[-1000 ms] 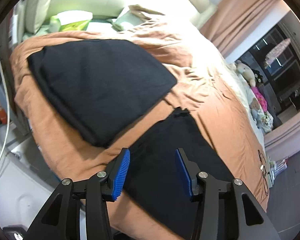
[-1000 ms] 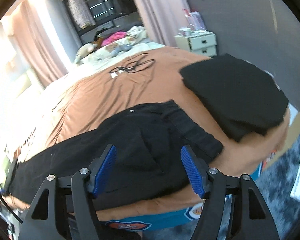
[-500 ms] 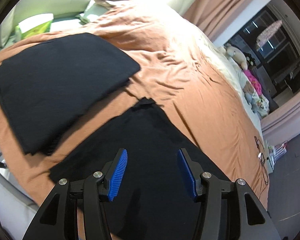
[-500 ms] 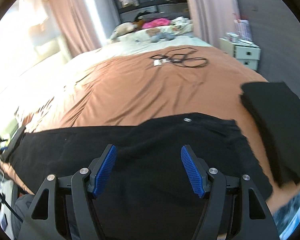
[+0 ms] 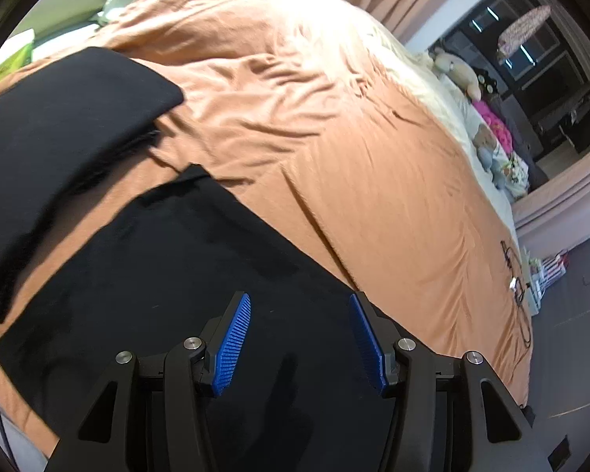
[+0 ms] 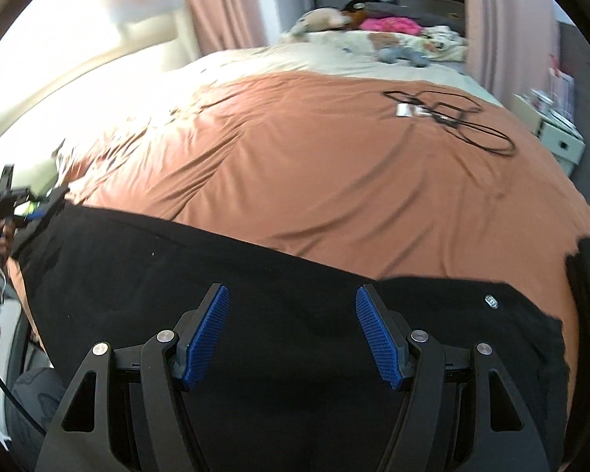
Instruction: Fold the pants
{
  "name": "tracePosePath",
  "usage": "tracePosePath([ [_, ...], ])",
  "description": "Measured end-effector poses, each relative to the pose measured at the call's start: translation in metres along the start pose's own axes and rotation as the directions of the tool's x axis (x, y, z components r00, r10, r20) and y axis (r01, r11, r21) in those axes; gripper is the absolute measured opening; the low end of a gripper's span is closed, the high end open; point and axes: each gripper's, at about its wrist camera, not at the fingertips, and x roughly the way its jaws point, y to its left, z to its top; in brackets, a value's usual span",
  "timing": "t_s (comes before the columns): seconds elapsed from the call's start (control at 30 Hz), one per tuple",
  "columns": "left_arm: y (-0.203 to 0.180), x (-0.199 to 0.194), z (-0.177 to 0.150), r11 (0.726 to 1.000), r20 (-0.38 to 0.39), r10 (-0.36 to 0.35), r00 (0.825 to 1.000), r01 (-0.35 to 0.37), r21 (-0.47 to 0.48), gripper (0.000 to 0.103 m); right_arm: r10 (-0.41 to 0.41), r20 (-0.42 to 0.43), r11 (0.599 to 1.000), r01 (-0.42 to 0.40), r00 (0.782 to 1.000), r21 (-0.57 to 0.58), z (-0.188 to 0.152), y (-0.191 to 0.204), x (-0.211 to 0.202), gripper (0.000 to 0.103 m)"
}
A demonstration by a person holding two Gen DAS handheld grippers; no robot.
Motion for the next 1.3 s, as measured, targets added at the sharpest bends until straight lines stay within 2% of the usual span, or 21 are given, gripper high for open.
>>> tracePosePath([
  [0.43,-0.033,0.059,0.012,0.998,-0.101,0.067,0.993,-0.066,0.013,0.053,0.081,-0.132,0.983,-0.101,0.988,-0.154,0.046,0.038,0.087,0.066],
  [0.53,-0.037,0.073,0.014,0.995,-0.138,0.103,0.985,-0.102,0.011,0.048,0.086,-0.164,0.974,-0.117,0.983,-0.194,0.054,0.049,0.105,0.065],
  [0.9,-0.044,0.107,0.005,0.981,-0.254,0.188,0.949,-0.193,0.004,0.047,0.099,-0.251,0.941,-0.173,0.963,-0.292,0.073,0.079,0.153,0.064],
  [1.1,-0.036,0.118,0.007,0.971,-0.284,0.206,0.936,-0.232,-0.060,0.046,0.097,-0.295,0.920,-0.199,0.950,-0.338,0.075,0.089,0.176,0.064],
  [1.2,-0.036,0.121,0.008,0.960,-0.296,0.247,0.923,-0.276,-0.058,0.035,0.101,-0.327,0.908,-0.221,0.940,-0.355,0.074,0.093,0.189,0.054],
  [1.3,-0.036,0.119,0.007,0.953,-0.302,0.275,0.913,-0.301,-0.042,0.025,0.089,-0.352,0.896,-0.230,0.932,-0.381,0.072,0.099,0.201,0.053],
])
